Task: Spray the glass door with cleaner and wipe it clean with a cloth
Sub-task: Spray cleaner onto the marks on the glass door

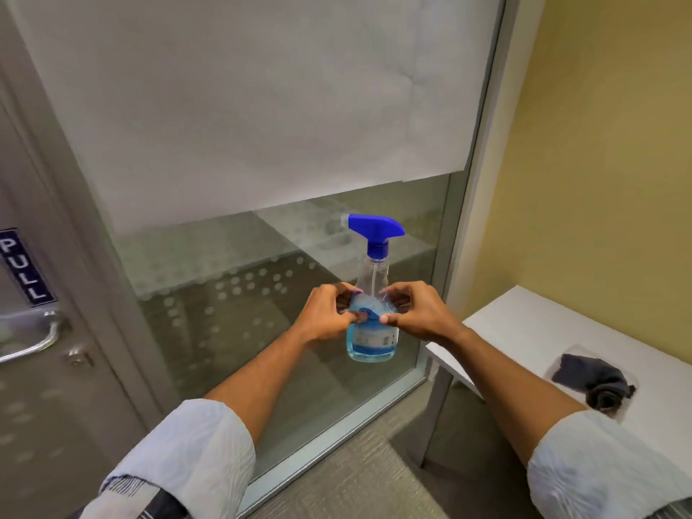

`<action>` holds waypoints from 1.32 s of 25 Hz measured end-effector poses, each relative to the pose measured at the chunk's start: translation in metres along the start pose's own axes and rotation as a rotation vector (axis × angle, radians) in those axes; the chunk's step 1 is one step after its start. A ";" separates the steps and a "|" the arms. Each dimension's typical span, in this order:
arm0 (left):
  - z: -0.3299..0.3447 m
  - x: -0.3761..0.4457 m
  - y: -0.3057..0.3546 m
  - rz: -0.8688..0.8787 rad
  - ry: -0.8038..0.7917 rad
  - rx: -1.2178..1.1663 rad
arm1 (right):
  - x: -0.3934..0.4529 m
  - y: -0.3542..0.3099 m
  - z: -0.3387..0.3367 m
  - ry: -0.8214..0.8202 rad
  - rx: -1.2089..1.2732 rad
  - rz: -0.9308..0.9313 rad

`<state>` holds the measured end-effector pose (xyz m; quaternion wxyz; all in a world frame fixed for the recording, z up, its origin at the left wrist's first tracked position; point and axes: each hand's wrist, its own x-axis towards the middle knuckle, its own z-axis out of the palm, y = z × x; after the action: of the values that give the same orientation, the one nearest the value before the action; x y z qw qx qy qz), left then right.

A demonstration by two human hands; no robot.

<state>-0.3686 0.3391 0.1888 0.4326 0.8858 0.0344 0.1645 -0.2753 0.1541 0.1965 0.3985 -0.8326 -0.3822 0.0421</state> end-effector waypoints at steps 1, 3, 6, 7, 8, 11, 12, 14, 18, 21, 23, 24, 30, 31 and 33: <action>-0.011 -0.012 -0.002 -0.031 0.027 -0.003 | 0.001 -0.010 0.009 -0.015 -0.006 -0.032; -0.030 -0.038 -0.005 -0.096 0.087 -0.005 | 0.002 -0.031 0.026 -0.052 0.001 -0.082; -0.056 -0.082 -0.005 -0.169 0.178 0.018 | -0.005 -0.062 0.054 -0.111 0.037 -0.141; -0.063 -0.097 -0.005 -0.187 0.207 0.032 | -0.009 -0.072 0.063 -0.136 0.045 -0.163; -0.070 -0.113 -0.006 -0.203 0.234 0.049 | -0.013 -0.082 0.071 -0.162 0.058 -0.186; -0.091 -0.168 -0.004 -0.250 0.310 0.108 | -0.030 -0.113 0.102 -0.241 0.096 -0.236; -0.098 -0.186 -0.004 -0.268 0.335 0.120 | -0.036 -0.124 0.112 -0.264 0.106 -0.248; -0.114 -0.225 -0.002 -0.312 0.394 0.129 | -0.049 -0.151 0.133 -0.319 0.123 -0.291; -0.151 -0.289 0.007 -0.365 0.500 0.191 | -0.068 -0.207 0.168 -0.393 0.150 -0.381; -0.184 -0.336 0.013 -0.395 0.582 0.232 | -0.083 -0.257 0.194 -0.449 0.175 -0.444; -0.208 -0.366 0.013 -0.395 0.630 0.256 | -0.093 -0.290 0.213 -0.481 0.202 -0.472; -0.221 -0.383 0.013 -0.394 0.646 0.275 | -0.099 -0.307 0.224 -0.497 0.215 -0.484; -0.305 -0.477 -0.003 -0.396 0.702 0.320 | -0.134 -0.421 0.297 -0.582 0.417 -0.490; -0.318 -0.490 -0.007 -0.397 0.704 0.323 | -0.139 -0.440 0.309 -0.582 0.450 -0.484; -0.345 -0.515 -0.013 -0.392 0.715 0.331 | -0.146 -0.478 0.333 -0.584 0.507 -0.483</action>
<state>-0.9638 0.5031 0.2415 0.2686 0.8073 0.3752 0.3680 -0.7913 0.4526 0.2687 0.4637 -0.5492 -0.6394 0.2731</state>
